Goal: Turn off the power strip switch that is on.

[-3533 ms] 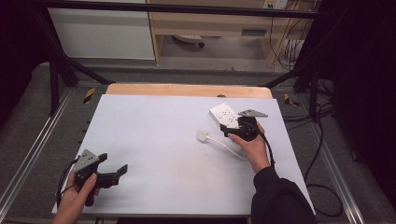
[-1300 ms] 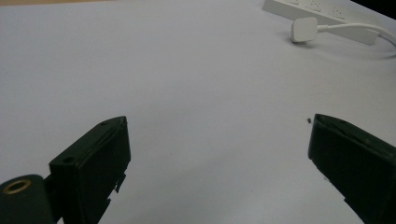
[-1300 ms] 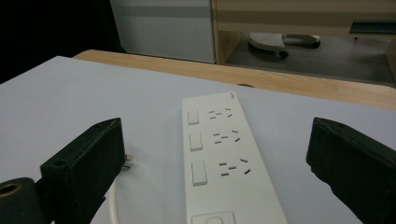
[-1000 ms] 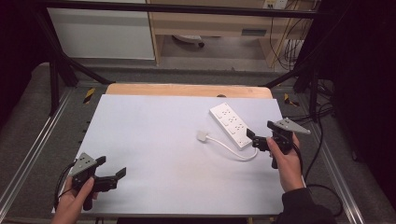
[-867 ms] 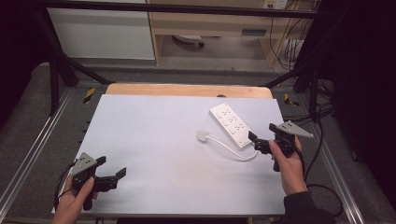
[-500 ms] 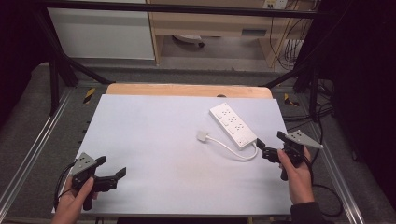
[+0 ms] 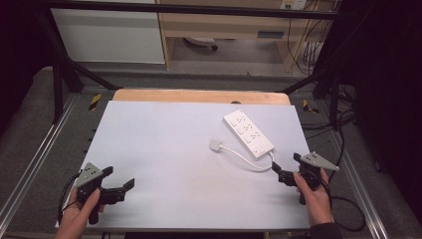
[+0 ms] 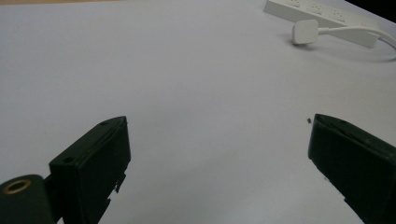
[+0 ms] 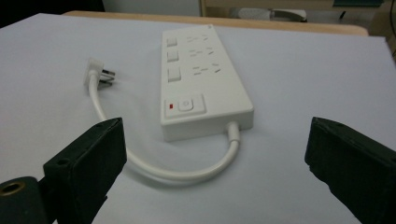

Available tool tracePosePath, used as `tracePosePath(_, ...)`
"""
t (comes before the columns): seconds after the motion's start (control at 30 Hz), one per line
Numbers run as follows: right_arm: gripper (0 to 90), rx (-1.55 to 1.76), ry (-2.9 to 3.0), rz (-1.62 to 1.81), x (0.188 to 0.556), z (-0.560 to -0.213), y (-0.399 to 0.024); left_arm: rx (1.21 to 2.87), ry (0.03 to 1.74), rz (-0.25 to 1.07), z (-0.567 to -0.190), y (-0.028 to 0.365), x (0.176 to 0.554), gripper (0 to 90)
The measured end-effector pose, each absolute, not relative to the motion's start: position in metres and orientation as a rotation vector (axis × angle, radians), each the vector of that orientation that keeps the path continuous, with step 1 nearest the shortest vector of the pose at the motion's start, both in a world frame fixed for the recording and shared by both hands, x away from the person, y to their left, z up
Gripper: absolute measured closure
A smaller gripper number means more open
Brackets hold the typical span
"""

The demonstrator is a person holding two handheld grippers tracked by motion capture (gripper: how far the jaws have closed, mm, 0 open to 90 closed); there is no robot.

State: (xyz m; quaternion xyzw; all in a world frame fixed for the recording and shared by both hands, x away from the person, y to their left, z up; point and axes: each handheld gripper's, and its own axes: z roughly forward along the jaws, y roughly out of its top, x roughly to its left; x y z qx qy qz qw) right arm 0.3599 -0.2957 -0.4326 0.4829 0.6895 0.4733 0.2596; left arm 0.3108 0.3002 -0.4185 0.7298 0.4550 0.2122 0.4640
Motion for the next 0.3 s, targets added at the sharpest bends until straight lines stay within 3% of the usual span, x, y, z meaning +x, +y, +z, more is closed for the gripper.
tracePosePath(0.3, 5.7, 1.294, 2.041, 1.207, 0.369, -0.449, -0.273, 1.796, 1.109, 0.520, -0.418, 0.299, 0.311, 5.6)
